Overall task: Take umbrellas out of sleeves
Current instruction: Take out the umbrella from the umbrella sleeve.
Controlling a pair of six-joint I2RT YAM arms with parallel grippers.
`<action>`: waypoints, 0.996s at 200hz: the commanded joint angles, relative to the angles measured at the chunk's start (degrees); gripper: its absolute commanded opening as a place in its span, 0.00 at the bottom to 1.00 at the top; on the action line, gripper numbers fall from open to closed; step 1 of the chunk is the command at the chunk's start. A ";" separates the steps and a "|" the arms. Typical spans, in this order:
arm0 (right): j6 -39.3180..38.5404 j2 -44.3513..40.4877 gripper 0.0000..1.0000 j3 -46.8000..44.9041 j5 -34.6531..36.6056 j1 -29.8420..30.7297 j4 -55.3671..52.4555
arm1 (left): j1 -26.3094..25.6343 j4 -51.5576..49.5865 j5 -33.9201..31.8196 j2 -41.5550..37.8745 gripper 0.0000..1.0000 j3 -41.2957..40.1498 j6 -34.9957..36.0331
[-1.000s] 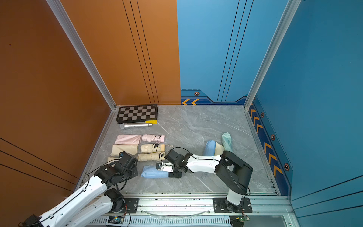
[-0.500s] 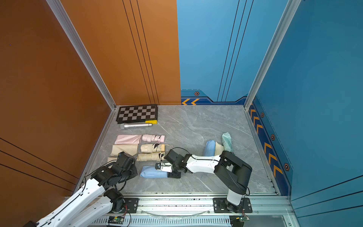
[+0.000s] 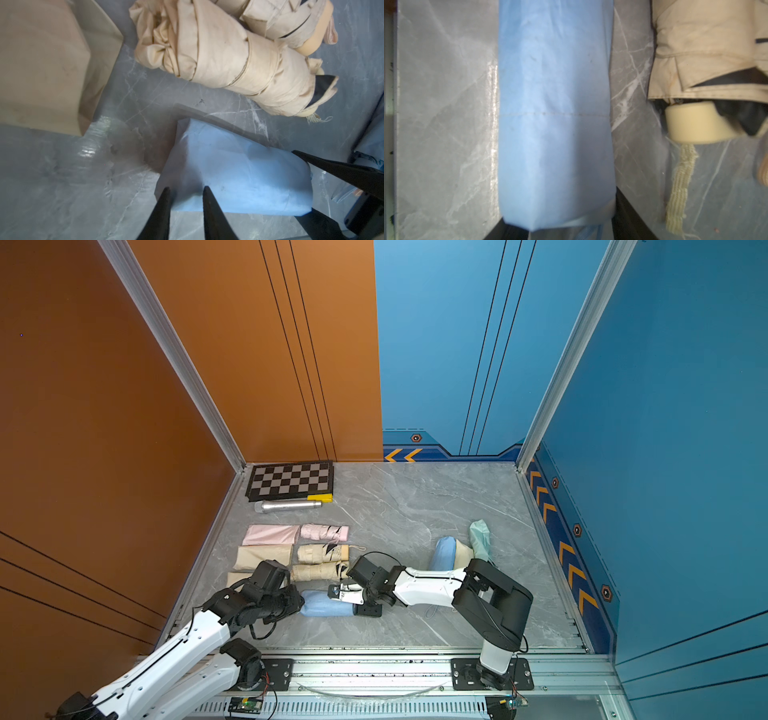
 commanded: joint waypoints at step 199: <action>0.86 -1.70 0.36 -2.15 0.73 0.24 -0.27 | 2.20 -4.42 -8.23 0.91 0.00 1.66 2.30</action>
